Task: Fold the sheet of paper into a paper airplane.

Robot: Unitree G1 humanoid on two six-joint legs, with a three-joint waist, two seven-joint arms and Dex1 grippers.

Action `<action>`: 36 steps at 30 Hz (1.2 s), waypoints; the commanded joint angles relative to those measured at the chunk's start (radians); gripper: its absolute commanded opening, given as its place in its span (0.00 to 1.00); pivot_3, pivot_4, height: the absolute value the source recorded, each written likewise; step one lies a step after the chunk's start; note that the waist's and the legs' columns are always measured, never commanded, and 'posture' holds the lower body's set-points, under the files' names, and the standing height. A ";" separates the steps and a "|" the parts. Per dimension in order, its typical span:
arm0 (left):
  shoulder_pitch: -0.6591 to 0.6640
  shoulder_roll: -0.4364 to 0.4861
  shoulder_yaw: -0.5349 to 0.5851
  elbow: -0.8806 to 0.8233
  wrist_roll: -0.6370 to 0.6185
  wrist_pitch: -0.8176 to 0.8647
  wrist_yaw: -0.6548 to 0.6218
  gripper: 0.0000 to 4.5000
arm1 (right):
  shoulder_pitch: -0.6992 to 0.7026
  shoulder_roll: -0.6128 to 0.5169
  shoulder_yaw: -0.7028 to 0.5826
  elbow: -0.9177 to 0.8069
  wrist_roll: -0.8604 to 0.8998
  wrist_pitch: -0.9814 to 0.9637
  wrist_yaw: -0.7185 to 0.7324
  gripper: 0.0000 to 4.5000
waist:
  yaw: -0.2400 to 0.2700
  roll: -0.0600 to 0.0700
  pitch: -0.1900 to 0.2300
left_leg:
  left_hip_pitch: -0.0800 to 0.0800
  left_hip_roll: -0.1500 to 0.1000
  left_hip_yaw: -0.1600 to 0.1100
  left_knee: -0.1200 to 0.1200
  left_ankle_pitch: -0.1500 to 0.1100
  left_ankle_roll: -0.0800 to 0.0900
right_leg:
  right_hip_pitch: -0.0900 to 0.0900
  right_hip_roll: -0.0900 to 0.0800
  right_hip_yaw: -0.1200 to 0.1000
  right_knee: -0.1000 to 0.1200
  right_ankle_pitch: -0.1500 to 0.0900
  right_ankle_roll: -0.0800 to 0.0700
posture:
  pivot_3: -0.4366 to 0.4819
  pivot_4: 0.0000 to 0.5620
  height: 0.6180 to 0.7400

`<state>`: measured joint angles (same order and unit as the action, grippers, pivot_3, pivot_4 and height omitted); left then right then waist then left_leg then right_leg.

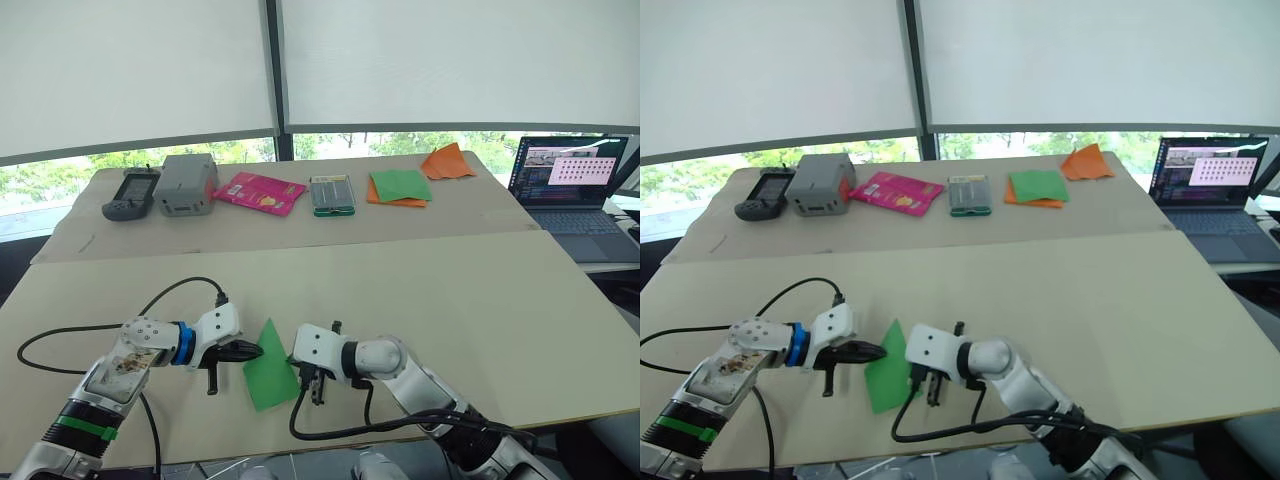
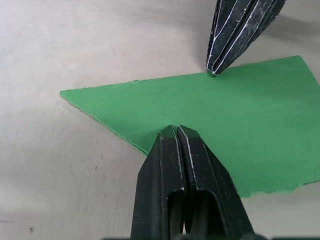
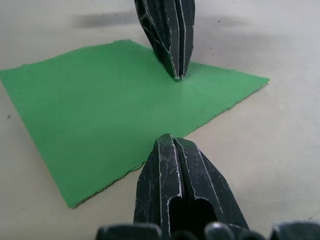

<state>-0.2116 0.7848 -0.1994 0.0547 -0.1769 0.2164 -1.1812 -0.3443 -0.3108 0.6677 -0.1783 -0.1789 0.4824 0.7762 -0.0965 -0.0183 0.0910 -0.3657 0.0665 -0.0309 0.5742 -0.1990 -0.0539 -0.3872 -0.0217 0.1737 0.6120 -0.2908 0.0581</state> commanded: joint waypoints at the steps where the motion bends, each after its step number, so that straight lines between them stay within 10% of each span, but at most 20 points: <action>1: 0.024 0.008 -0.042 0.048 0.061 0.012 0.008 0.02 | 0.050 -0.057 0.133 0.041 -0.022 -0.012 0.107 0.00 | 0.000 0.000 0.000 | 0.000 0.000 0.000 0.000 0.000 0.000 | 0.000 0.000 0.000 0.000 0.000 0.000 | 0.48 0.27 1.00; 36: 0.046 0.023 -0.024 0.032 0.067 0.005 0.005 0.02 | -0.026 0.014 -0.004 0.258 0.019 -0.234 0.150 0.00 | 0.001 0.002 0.004 | 0.003 0.000 0.000 0.000 0.000 0.000 | 0.001 0.000 0.000 0.002 -0.001 0.000 | 0.48 0.27 1.00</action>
<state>-0.2003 0.7874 -0.1902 0.0434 -0.1596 0.1952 -1.1790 -0.4118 -0.2633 0.6216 0.0446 -0.1478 0.2100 0.8759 -0.0952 -0.0166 0.0950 -0.3627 0.0664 -0.0312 0.5743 -0.1993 -0.0539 -0.3861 -0.0213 0.1740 0.6139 -0.2914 0.0581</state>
